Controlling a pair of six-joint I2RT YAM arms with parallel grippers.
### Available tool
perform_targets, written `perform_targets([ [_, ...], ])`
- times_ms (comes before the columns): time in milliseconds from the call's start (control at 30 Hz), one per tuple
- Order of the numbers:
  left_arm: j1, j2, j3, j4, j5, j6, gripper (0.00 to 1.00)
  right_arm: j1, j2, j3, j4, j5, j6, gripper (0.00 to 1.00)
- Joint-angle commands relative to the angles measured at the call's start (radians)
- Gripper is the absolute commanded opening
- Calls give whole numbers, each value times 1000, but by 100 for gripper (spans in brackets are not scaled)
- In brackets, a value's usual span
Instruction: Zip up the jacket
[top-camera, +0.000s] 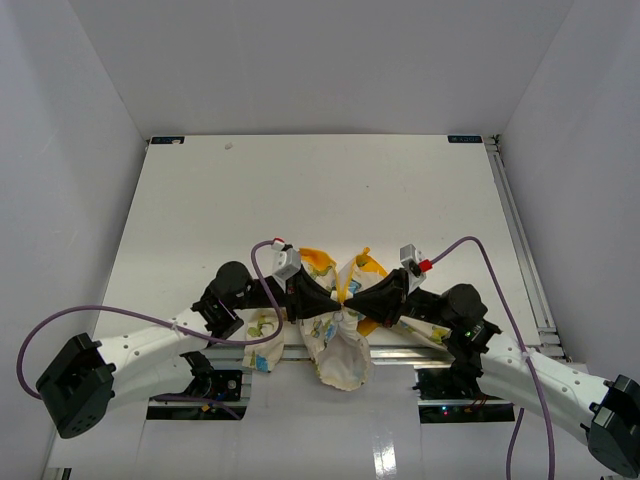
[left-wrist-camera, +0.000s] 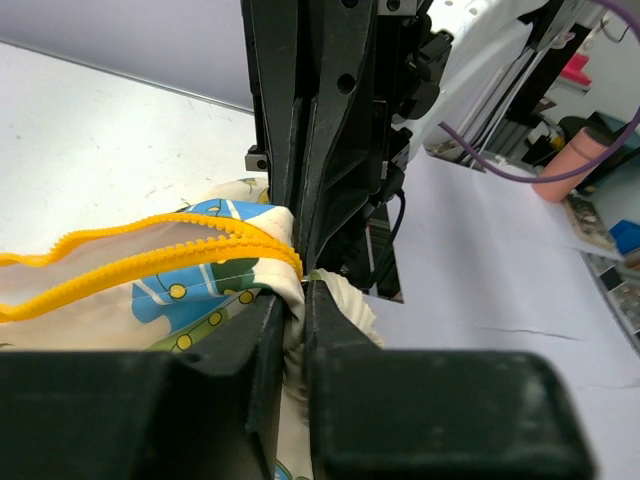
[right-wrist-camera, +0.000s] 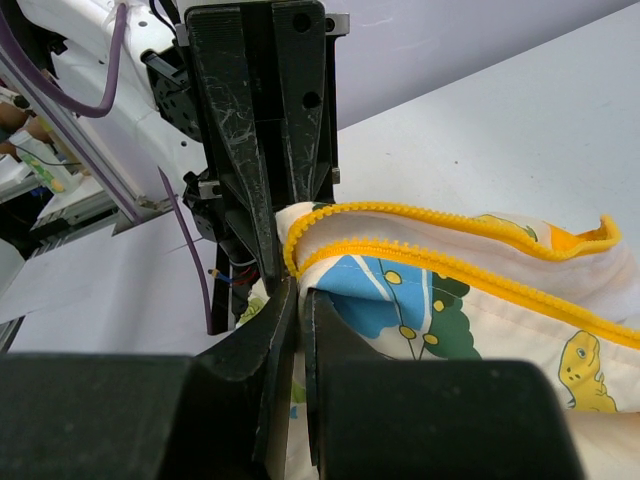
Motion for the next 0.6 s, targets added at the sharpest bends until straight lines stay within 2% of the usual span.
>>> perform_targets([
  [0, -12, 6, 47, -43, 13, 20, 9, 5, -1, 10, 43, 8, -6, 8],
  [67, -12, 4, 49, -52, 15, 24, 1, 5, -3, 12, 39, 11, -8, 8],
  [233, -12, -11, 53, -80, 22, 30, 0, 5, -5, 21, 17, 22, -14, 8],
  [267, -12, -16, 56, -88, 23, 32, 6, 5, -6, 22, 15, 21, -14, 8],
  [333, -12, -27, 59, -107, 15, 33, 28, 4, -14, 21, 12, 21, -14, 8],
  [367, -12, -32, 58, -108, 16, 33, 32, 4, -17, 20, 11, 22, -14, 8],
  [433, -12, -44, 53, -110, 10, 32, 37, 5, -25, 18, 11, 21, -13, 8],
  [567, -12, -42, 52, -97, 5, 19, 30, 4, -28, 17, 8, 21, -13, 8],
])
